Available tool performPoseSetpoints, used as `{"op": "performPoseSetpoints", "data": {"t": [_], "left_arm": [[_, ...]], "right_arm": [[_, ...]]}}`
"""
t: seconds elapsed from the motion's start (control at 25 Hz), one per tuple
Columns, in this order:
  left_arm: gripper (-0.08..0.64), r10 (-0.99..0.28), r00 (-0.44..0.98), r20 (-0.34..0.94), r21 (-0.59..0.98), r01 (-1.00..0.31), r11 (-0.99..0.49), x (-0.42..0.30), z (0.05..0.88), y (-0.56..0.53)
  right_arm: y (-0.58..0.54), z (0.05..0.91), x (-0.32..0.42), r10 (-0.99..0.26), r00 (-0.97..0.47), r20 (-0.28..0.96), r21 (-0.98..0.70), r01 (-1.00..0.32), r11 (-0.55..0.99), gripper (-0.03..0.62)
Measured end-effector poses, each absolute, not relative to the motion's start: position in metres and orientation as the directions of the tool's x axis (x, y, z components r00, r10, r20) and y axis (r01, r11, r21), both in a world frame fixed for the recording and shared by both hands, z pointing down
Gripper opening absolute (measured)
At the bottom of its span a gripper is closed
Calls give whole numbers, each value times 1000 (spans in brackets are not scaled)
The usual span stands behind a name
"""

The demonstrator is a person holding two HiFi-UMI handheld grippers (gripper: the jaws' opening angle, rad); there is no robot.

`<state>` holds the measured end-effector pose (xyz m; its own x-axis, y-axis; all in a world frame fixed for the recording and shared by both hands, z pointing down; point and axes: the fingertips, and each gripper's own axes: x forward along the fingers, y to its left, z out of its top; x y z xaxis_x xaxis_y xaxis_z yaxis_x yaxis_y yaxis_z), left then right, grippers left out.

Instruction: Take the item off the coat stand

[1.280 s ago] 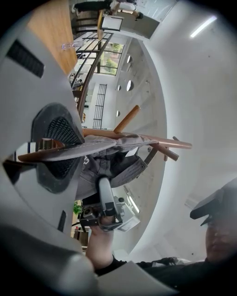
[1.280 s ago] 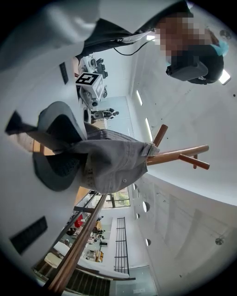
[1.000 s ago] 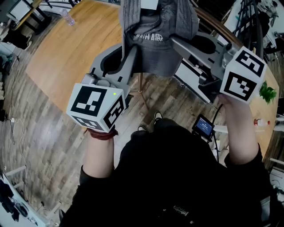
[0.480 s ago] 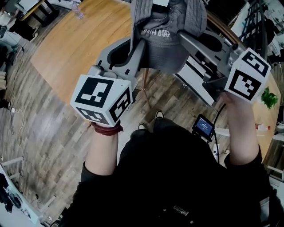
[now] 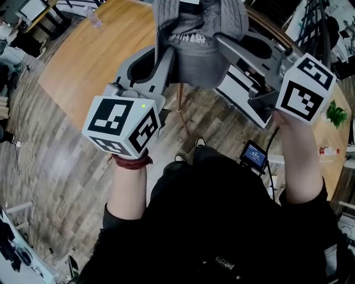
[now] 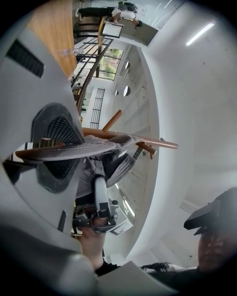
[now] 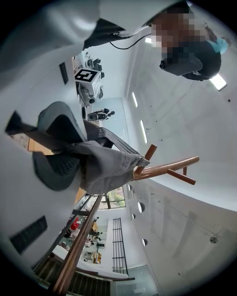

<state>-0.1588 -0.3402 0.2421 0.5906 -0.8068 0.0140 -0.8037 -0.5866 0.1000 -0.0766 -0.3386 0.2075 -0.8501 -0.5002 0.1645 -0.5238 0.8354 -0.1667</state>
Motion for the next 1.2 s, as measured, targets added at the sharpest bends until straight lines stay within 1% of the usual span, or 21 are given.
{"op": "performPoseSetpoints", "data": {"t": [0.24, 0.68, 0.88, 1.04, 1.2], "left_arm": [[43, -807, 590, -15, 103, -802, -589, -162, 228, -331], [43, -806, 590, -40, 44, -805, -592, -165, 216, -319], [43, -811, 580, -75, 47, -810, -584, -167, 208, -310], [43, -807, 583, -96, 6, -810, -586, -168, 205, -295], [43, -816, 564, -129, 1, -822, -569, -170, 198, -286]], "right_arm": [[-329, 191, -80, -505, -850, 147, -149, -524, 839, 48], [-315, 181, -83, -516, -850, 106, -116, -526, 842, 48], [-305, 175, -84, -507, -858, 86, -96, -513, 853, 48], [-292, 173, -83, -490, -869, 68, -90, -495, 864, 48], [-283, 164, -86, -468, -882, 48, -49, -470, 881, 48]]}}
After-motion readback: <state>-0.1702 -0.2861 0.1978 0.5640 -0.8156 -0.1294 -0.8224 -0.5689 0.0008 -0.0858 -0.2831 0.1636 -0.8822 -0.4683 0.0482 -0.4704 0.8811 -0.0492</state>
